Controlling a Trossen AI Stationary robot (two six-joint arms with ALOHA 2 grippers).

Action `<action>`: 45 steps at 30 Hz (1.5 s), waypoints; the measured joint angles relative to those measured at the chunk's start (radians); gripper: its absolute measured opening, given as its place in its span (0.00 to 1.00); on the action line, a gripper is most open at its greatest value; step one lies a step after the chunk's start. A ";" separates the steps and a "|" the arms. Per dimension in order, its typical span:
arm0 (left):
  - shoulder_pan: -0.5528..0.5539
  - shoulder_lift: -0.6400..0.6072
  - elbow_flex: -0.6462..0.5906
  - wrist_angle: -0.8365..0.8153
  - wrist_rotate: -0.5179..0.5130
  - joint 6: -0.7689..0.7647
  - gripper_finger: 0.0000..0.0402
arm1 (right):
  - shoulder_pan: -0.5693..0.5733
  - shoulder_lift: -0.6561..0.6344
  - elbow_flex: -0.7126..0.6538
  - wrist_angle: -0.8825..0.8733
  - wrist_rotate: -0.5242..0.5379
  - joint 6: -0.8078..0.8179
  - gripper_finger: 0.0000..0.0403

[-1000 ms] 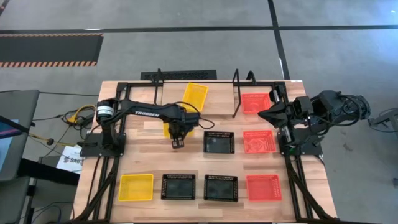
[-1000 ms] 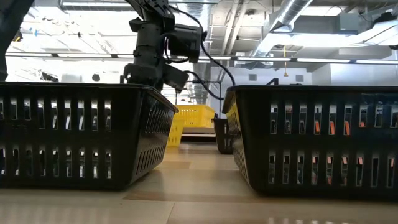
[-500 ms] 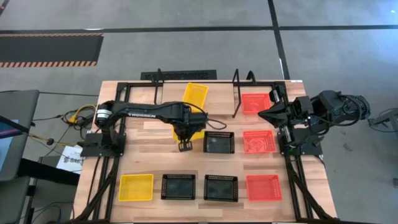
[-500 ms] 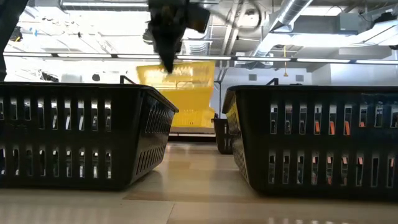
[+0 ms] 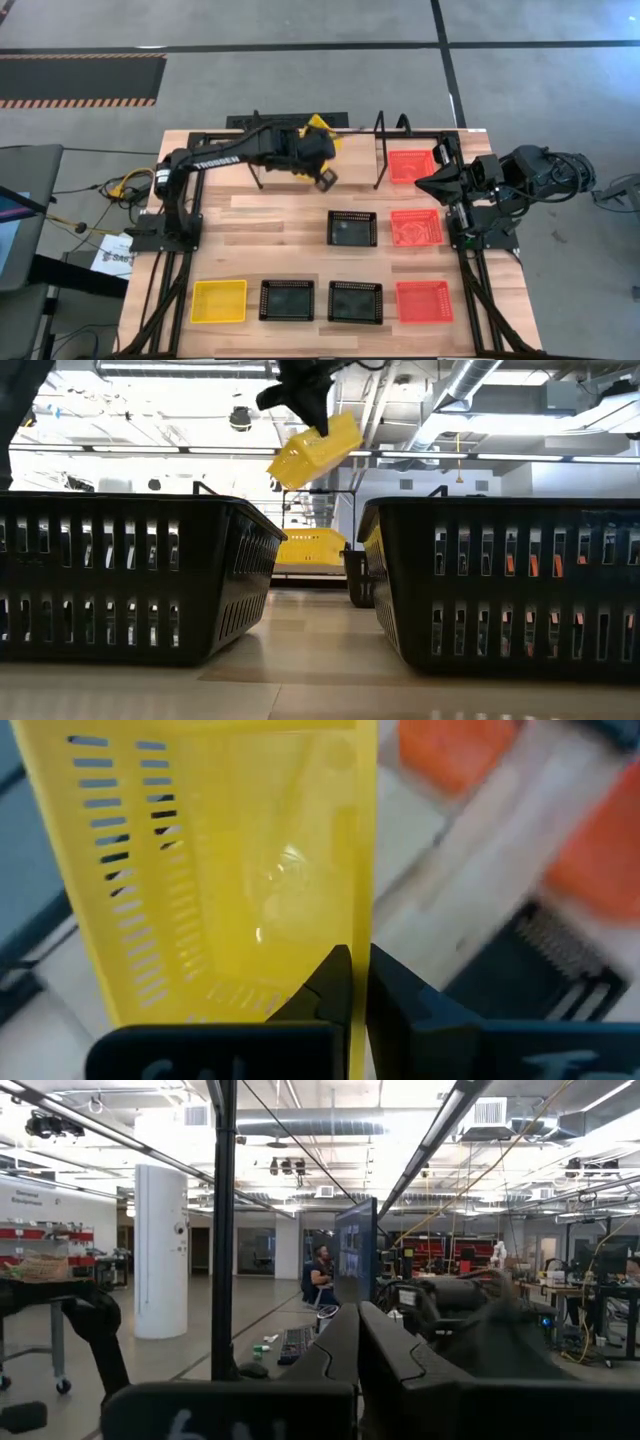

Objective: Stack baskets on shelf by color
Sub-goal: Stack the top yellow bin on top of the other yellow bin on the shelf

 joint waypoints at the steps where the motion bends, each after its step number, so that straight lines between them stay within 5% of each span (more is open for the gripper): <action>1: 0.011 0.000 -0.009 0.035 0.016 -0.008 0.00 | 0.000 0.000 0.000 0.000 0.000 0.000 0.05; 15: 0.123 0.002 -0.182 0.103 0.066 -0.215 0.00 | 0.000 0.000 0.000 -0.031 0.000 0.000 0.05; 23: 0.128 0.002 -0.285 0.310 0.128 -0.259 0.00 | 0.000 0.000 0.000 -0.053 0.000 0.000 0.05; 45: 0.158 0.001 -0.302 0.112 0.106 -0.227 0.00 | 0.002 0.000 0.000 -0.066 0.000 0.009 0.05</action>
